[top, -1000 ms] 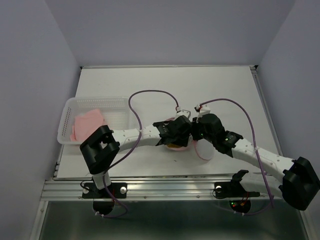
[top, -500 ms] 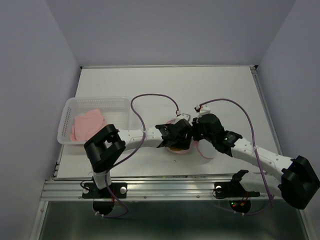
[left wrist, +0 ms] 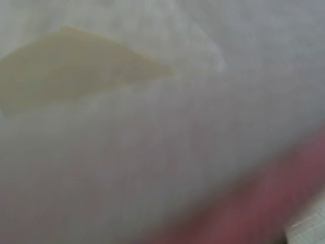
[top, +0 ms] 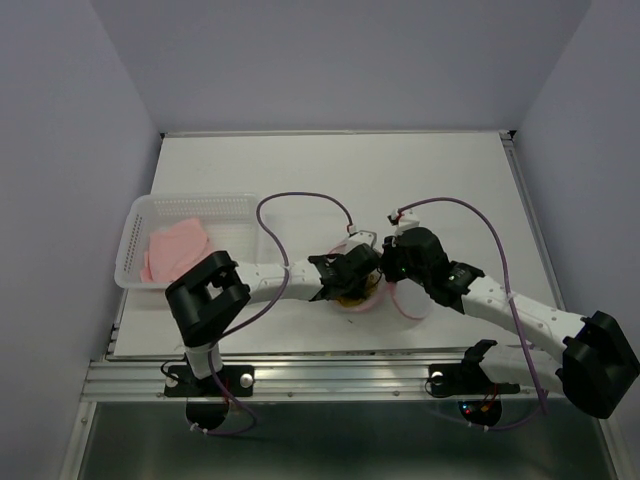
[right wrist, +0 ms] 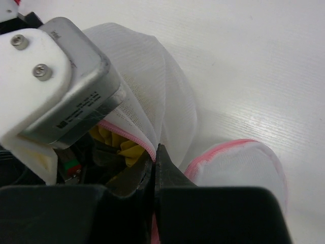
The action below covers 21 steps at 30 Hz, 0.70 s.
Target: Unzip the laundry bag and remove the bra
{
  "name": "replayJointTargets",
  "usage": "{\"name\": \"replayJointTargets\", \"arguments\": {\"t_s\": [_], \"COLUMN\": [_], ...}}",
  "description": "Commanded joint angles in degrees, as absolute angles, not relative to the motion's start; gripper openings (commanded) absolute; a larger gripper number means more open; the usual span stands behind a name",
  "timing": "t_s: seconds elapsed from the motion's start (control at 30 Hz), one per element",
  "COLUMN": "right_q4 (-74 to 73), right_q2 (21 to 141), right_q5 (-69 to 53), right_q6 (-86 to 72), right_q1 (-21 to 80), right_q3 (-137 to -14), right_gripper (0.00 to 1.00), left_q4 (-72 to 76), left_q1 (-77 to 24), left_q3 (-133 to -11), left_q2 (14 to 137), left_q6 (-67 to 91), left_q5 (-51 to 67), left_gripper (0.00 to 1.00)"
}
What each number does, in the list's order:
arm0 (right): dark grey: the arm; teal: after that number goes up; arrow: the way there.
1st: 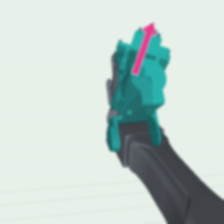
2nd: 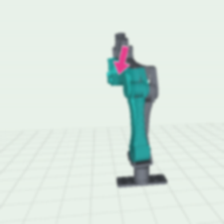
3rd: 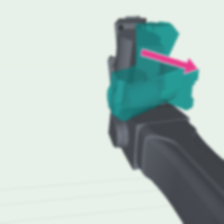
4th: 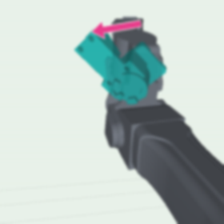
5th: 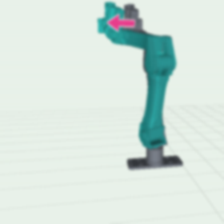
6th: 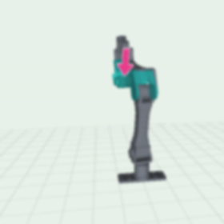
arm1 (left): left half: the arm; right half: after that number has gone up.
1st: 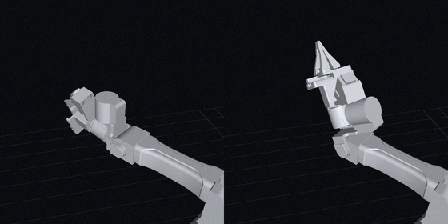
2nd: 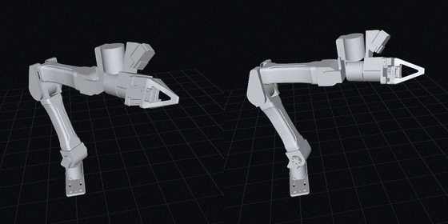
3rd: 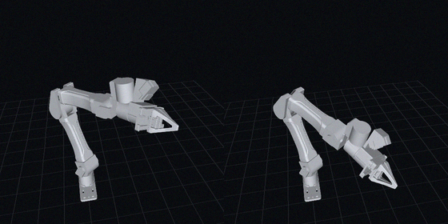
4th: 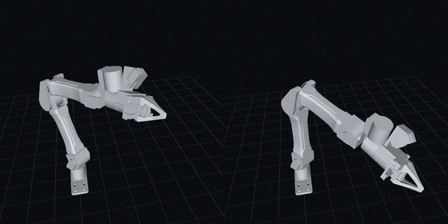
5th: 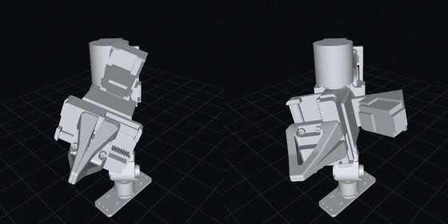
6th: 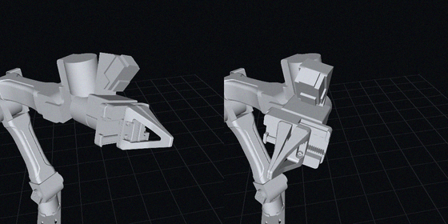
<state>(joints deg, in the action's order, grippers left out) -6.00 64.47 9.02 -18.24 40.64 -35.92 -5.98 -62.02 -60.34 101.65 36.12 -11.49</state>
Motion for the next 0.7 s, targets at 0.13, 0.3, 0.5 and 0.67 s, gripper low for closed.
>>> {"name": "replayJointTargets", "arguments": {"t_s": [0.13, 0.3, 0.5, 0.67], "right_q4": [-5.0, -5.4, -5.7, -5.6], "right_q2": [64.5, 66.1, 68.2, 68.7], "right_q5": [10.6, 11.8, 11.3, 10.0], "right_q6": [-18.9, -19.2, -19.2, -18.7], "right_q1": [40.7, 40.7, 40.7, 40.7], "right_q3": [-36.8, -36.8, -37.1, -37.3], "right_gripper": [0.01, 0.01, 0.01, 0.01], "left_q4": [-6.4, -4.0, -0.4, 3.4], "left_q1": [-62.6, -62.6, -62.3, -60.5], "left_q3": [-57.7, -54.4, -50.1, -48.6], "left_q2": [91.6, 80.8, 69.1, 60.0], "left_q6": [35.9, 33.3, 29.5, 30.7], "left_q5": [-13.4, -11.4, -12.0, -15.0], "left_gripper": [0.0, 0.0, 0.0, 0.0]}}
